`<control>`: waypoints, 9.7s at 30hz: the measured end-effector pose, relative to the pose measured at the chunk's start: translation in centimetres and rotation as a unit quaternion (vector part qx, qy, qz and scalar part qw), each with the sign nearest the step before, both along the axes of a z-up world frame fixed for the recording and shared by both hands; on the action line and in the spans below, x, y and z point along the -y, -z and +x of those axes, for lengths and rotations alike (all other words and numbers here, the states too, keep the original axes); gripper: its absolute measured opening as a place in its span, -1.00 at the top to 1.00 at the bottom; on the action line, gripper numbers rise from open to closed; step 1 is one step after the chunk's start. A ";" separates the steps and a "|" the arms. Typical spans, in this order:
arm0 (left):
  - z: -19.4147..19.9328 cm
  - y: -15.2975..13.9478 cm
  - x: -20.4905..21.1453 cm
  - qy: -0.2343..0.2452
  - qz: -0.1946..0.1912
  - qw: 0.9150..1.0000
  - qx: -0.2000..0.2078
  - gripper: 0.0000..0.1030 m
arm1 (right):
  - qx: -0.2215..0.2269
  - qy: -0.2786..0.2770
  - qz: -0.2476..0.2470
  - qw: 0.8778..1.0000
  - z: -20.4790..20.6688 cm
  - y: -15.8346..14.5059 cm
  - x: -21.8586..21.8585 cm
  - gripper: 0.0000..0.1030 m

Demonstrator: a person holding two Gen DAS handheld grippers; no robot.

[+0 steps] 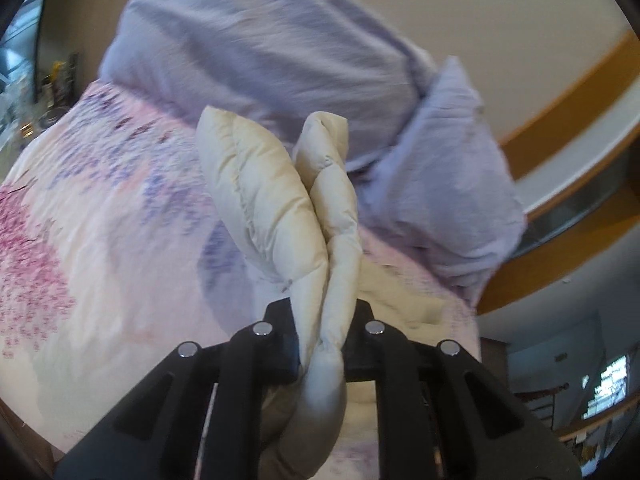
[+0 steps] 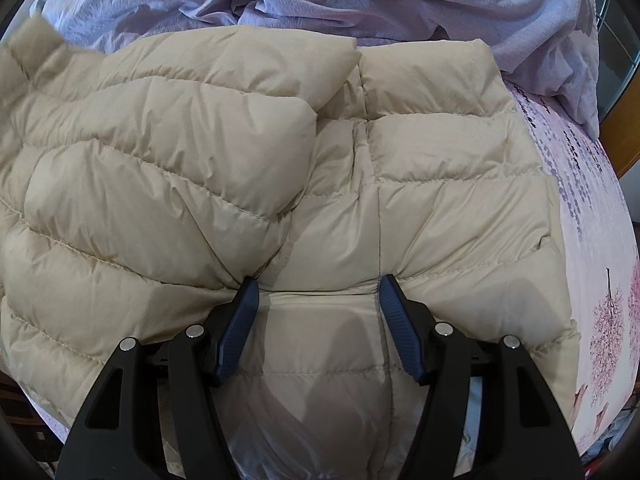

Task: Fold large clothes

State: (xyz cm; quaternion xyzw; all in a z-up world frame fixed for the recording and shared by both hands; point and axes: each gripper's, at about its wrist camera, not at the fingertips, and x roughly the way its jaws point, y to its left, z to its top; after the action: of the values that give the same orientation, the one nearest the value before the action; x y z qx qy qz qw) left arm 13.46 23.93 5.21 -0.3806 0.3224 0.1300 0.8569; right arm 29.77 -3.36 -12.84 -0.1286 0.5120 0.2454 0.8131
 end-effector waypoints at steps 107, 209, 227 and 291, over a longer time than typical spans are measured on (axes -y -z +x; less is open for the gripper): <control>14.4 12.3 21.2 0.134 0.096 0.971 -0.176 -0.22 | 0.057 0.045 0.113 0.991 1.3 -11.3 16.4 -0.22; 18.8 15.9 20.5 0.166 0.271 0.935 -0.157 -0.65 | 0.075 0.120 0.087 0.986 5.7 -4.7 13.1 -0.10; 18.8 16.7 21.1 0.140 0.295 0.935 -0.140 -0.77 | 0.128 0.118 0.106 0.979 5.4 -3.0 12.9 -0.22; 12.7 13.2 21.9 0.127 0.223 0.956 -0.140 -0.86 | -0.143 0.105 0.200 0.964 8.4 -2.9 20.5 -0.82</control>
State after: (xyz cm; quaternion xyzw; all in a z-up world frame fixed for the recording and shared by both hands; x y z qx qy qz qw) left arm 26.14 2.04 -7.97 -0.1136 0.4477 0.1402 0.8758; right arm 38.15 -23.90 -9.95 0.1271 0.5742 0.2718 0.7617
